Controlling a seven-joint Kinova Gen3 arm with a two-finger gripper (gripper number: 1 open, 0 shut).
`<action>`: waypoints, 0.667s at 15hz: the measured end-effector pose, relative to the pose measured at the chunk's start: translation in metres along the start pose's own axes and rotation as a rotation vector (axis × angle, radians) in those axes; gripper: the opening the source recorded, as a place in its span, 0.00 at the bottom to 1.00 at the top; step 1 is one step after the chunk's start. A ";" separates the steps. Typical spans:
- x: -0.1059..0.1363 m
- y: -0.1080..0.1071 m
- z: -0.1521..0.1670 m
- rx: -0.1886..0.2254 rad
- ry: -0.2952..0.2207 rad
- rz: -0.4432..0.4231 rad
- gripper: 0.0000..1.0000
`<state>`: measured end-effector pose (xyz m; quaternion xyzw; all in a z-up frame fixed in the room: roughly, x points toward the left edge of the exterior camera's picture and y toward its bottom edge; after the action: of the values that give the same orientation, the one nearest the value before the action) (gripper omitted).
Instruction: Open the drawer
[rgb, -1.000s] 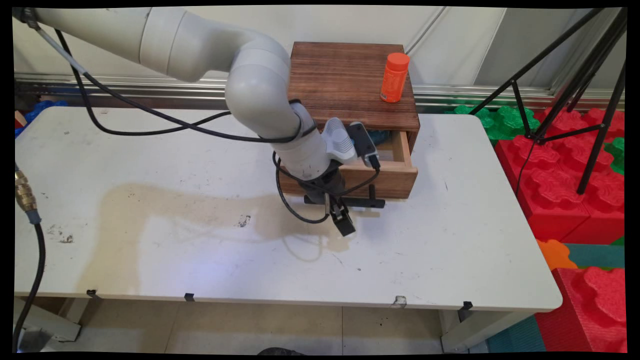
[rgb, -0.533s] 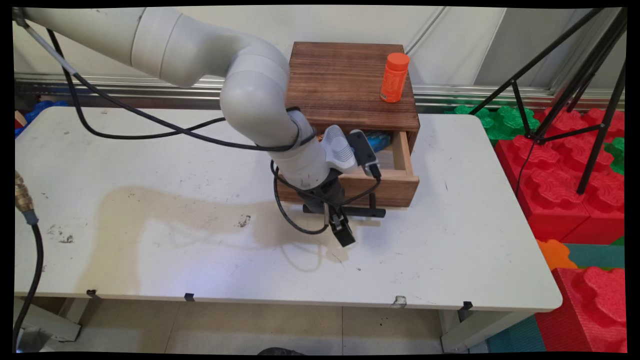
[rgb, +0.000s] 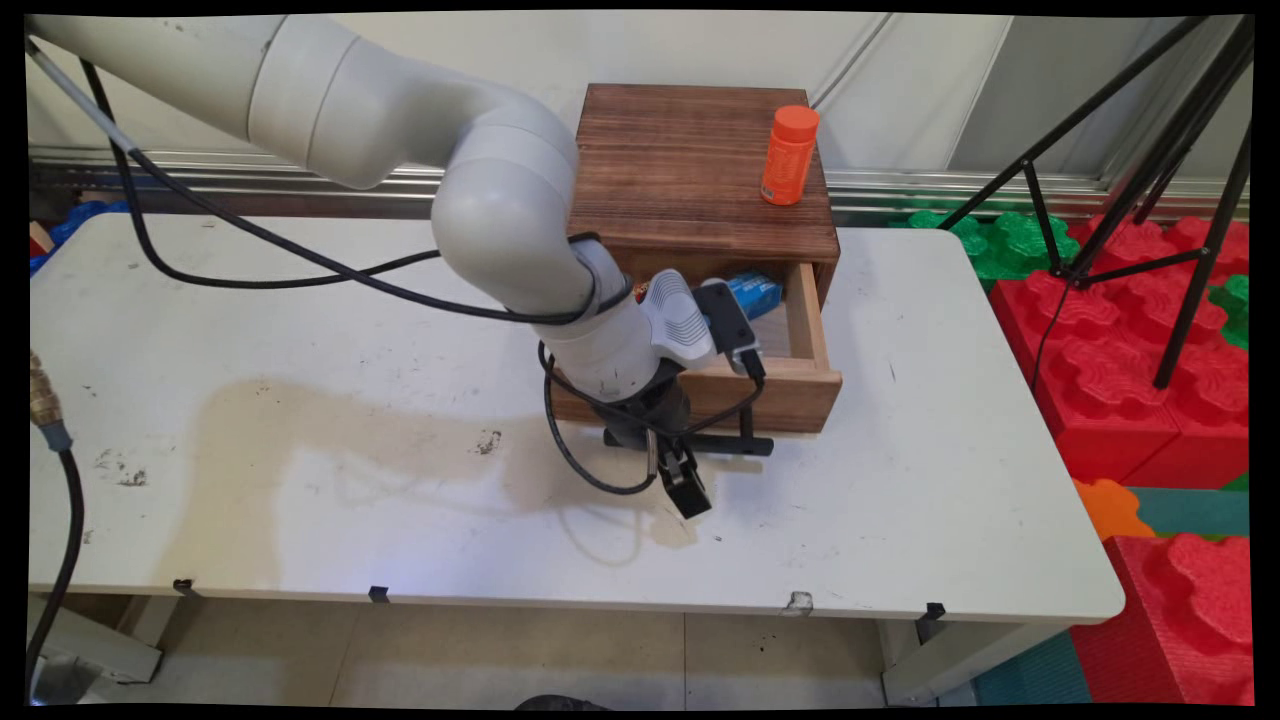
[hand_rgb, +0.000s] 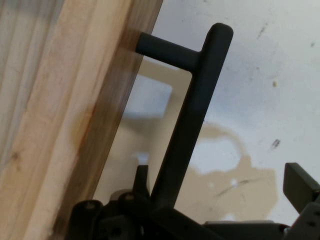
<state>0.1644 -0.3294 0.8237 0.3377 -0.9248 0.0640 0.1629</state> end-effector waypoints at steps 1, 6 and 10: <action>-0.001 0.003 0.000 -0.003 -0.002 -0.001 1.00; -0.004 0.013 -0.001 -0.015 -0.008 -0.002 1.00; -0.007 0.021 -0.002 -0.025 -0.012 -0.001 1.00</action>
<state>0.1561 -0.3084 0.8230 0.3364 -0.9264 0.0505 0.1615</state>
